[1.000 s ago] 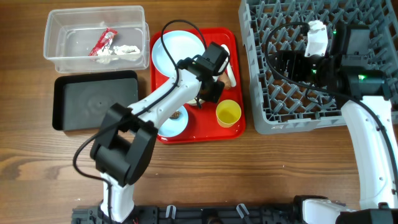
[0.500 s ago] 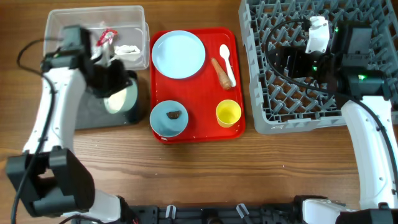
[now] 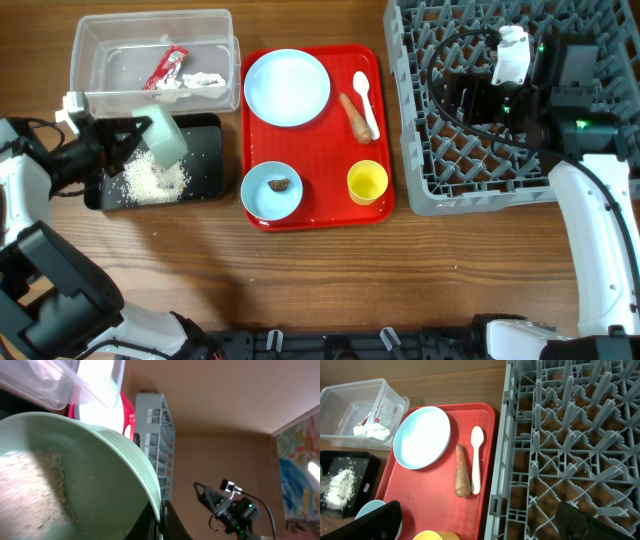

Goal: Sort waste into correct bins and load items into the dishwasher rack
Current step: 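Tip the rice bowl over the black tray with the left gripper, then place the empty rice bowl onto the plate on the red tray, then grasp the bowl with brown scrap and tip it over the black tray, then set the emptied bowl back on the red tray with the left gripper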

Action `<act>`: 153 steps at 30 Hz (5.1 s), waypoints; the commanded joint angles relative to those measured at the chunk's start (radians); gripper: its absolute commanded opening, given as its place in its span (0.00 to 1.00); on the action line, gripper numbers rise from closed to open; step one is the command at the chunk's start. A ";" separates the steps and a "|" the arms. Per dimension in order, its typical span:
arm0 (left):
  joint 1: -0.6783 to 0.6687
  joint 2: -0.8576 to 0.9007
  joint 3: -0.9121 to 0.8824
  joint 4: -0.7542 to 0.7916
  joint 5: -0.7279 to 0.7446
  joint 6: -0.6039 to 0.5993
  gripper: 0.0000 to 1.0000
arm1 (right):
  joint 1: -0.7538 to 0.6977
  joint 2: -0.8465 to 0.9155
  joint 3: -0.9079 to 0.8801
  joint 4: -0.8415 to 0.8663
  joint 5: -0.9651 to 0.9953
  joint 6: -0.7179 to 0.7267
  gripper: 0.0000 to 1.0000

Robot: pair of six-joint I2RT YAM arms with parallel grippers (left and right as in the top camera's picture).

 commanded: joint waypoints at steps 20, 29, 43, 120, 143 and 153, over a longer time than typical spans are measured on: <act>-0.317 -0.104 0.261 0.237 -0.172 -0.431 0.04 | 0.003 0.006 0.018 0.019 0.003 0.013 1.00; -1.010 0.006 0.354 0.337 -1.413 0.067 0.04 | 0.003 0.006 0.018 -0.004 0.003 0.014 1.00; -1.077 0.366 0.354 0.428 -1.568 0.078 0.28 | 0.003 0.006 0.018 -0.064 0.003 0.013 0.99; -0.116 0.149 0.235 -0.154 0.047 0.149 0.04 | 0.003 0.006 0.018 -0.069 -0.008 0.036 1.00; -1.157 0.289 0.357 -0.077 -1.316 0.012 0.25 | 0.003 0.006 0.018 -0.075 -0.009 0.037 1.00; -1.081 0.171 0.474 -0.139 -0.975 -0.061 0.80 | 0.003 0.006 0.018 -0.075 -0.008 0.037 1.00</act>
